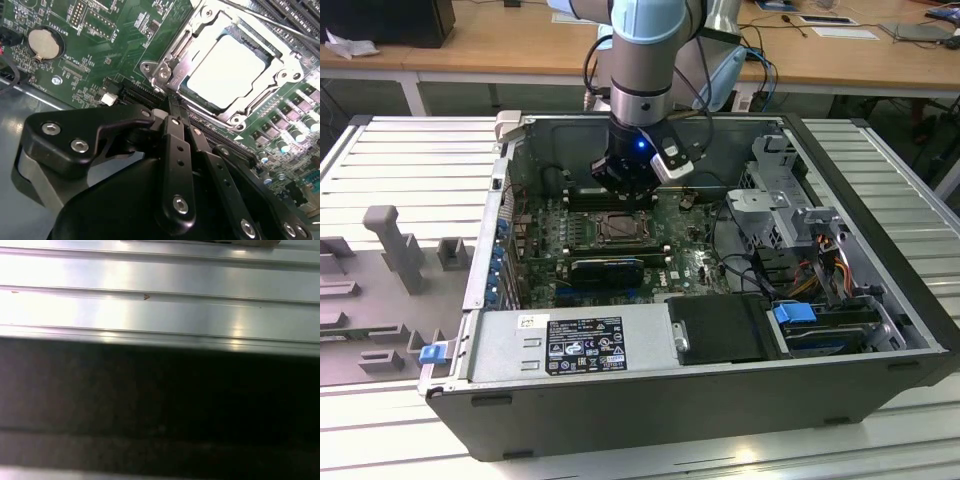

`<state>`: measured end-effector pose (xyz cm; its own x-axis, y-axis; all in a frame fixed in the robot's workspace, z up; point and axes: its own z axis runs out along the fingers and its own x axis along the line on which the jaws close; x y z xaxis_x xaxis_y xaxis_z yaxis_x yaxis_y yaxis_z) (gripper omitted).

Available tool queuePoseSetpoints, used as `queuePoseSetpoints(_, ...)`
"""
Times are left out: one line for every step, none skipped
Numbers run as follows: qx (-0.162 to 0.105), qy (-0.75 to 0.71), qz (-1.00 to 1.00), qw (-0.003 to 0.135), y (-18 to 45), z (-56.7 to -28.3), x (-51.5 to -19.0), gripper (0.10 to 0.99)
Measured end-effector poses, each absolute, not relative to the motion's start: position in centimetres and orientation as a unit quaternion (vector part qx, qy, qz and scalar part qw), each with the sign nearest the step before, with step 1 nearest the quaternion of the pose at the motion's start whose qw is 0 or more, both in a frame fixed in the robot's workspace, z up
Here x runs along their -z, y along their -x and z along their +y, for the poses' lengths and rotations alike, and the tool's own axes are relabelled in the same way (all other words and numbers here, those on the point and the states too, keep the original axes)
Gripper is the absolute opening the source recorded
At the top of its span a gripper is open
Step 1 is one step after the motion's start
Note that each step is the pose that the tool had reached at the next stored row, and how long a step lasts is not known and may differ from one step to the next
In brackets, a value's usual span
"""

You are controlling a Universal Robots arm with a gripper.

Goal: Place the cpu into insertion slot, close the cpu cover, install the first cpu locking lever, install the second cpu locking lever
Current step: 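Install the first cpu locking lever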

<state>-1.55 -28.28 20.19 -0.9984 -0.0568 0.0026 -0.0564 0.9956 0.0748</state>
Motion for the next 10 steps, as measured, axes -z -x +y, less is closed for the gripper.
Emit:
queuePoseSetpoints(0.041,-0.028,-0.999,0.002,1.5,-28.3,-20.2,0.106)
queuePoseSetpoints(0.043,-0.028,-0.999,0.002,1.5,-28.3,-20.4,0.106)
queuePoseSetpoints(0.043,-0.028,-0.999,0.002,1.5,-28.3,-20.9,0.106)
queuePoseSetpoints(0.043,-0.028,-0.999,0.002,1.5,-28.3,-21.2,0.106)
queuePoseSetpoints(0.043,-0.028,-0.999,0.002,1.5,-28.3,-21.7,0.106)
queuePoseSetpoints(0.043,-0.028,-0.999,0.002,1.5,-28.3,-21.7,0.106)
queuePoseSetpoints(0.043,-0.028,-0.999,0.002,1.5,-28.4,-21.7,0.106)
queuePoseSetpoints(0.043,-0.028,-0.999,0.002,1.5,-28.5,-21.7,0.106)
queuePoseSetpoints(0.043,-0.028,-0.999,0.002,1.5,-28.6,-21.7,0.106)
queuePoseSetpoints(0.043,-0.028,-0.999,0.002,1.5,-28.6,-21.7,0.106)
